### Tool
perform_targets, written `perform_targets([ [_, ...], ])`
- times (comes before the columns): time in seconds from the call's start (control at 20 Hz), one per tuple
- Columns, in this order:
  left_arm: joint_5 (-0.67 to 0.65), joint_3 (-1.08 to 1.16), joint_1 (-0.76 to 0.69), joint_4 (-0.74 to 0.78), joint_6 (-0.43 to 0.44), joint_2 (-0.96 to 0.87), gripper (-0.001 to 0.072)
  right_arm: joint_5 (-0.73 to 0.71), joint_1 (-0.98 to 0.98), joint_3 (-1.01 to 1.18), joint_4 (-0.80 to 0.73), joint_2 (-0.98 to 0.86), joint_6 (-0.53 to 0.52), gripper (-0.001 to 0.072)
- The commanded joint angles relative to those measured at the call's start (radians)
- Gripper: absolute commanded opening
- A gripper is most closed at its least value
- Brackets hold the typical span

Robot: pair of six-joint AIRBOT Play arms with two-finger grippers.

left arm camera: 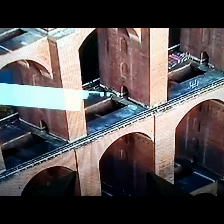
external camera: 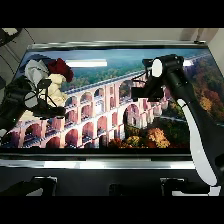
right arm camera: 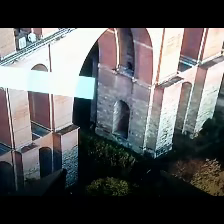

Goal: Fold the shirts.

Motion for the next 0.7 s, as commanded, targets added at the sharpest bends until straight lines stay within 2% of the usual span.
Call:
perform_targets([
  [0.0, 0.005, 0.0, 0.0, 0.001, 0.0, -0.008, 0.0524, -0.088, -0.001, 0.0, -0.122, 0.0, -0.146, 0.0679],
  [0.05, 0.015, 0.0, 0.0, 0.0, -0.003, -0.008, 0.0525, -0.112, -0.001, 0.0, -0.14, 0.0, -0.148, 0.0679],
  [0.15, 0.153, 0.002, -0.002, 0.0, -0.048, -0.008, 0.0554, -0.174, -0.001, 0.0, -0.143, 0.0, -0.148, 0.068],
  [0.2, 0.238, 0.013, 0.005, 0.0, -0.05, -0.01, 0.072, -0.21, -0.001, 0.0, -0.143, 0.0, -0.148, 0.068],
  [0.25, 0.313, 0.044, 0.031, 0.0, -0.064, -0.019, 0.072, -0.247, -0.001, 0.0, -0.143, 0.0, -0.151, 0.0679],
  [0.35, 0.352, 0.151, 0.141, -0.042, -0.197, -0.071, 0.072, -0.274, -0.001, 0.0, -0.148, 0.0, -0.168, 0.0679],
  [0.45, 0.352, 0.225, 0.315, -0.256, -0.274, -0.149, 0.072, -0.253, -0.001, 0.0, -0.149, -0.002, -0.181, 0.0679],
  [0.55, 0.351, 0.211, 0.473, -0.512, -0.261, -0.214, 0.072, -0.207, -0.001, 0.0, -0.149, -0.002, -0.182, 0.0678],
  [0.65, 0.355, 0.16, 0.558, -0.564, -0.257, -0.255, 0.072, -0.165, -0.001, 0.0, -0.148, -0.002, -0.181, 0.0678],
])
